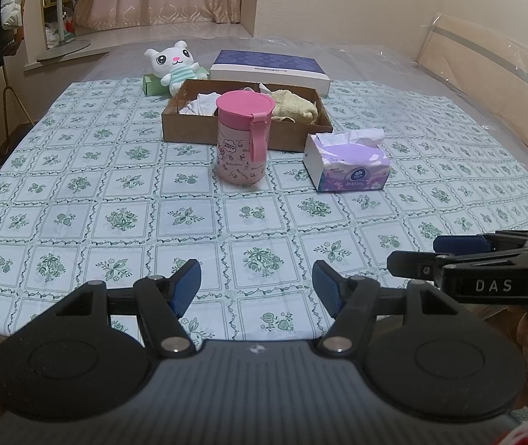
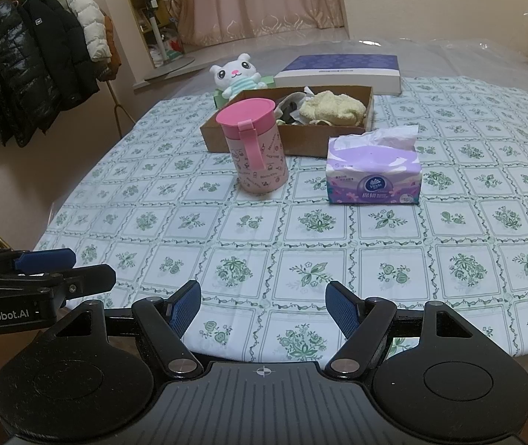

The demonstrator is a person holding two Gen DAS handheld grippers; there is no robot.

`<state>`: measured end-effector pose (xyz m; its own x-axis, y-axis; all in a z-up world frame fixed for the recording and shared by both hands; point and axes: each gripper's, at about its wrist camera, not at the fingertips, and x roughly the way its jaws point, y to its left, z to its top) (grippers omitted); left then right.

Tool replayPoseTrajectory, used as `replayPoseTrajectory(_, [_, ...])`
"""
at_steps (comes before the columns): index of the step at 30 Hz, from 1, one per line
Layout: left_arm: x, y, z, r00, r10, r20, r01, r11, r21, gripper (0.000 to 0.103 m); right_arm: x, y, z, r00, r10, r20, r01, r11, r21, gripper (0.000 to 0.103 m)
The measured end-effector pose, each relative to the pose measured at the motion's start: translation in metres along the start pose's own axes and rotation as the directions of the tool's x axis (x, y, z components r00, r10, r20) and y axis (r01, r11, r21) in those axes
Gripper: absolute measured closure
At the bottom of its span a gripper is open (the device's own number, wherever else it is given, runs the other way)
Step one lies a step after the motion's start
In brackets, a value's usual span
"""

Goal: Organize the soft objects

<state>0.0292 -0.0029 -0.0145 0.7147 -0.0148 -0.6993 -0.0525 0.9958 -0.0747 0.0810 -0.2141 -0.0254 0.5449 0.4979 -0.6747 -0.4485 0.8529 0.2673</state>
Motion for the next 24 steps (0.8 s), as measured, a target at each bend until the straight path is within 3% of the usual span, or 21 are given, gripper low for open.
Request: replayPoseTrajectory(24, [-0.0005, -0.0015, 0.0039, 1.000, -0.001, 0.003, 0.001, 1.000, 0.001, 0.039, 0.0002, 0.0006, 0.0065, 1.000, 0.000, 0.003, 0.000, 1.000, -0.001, 0.029])
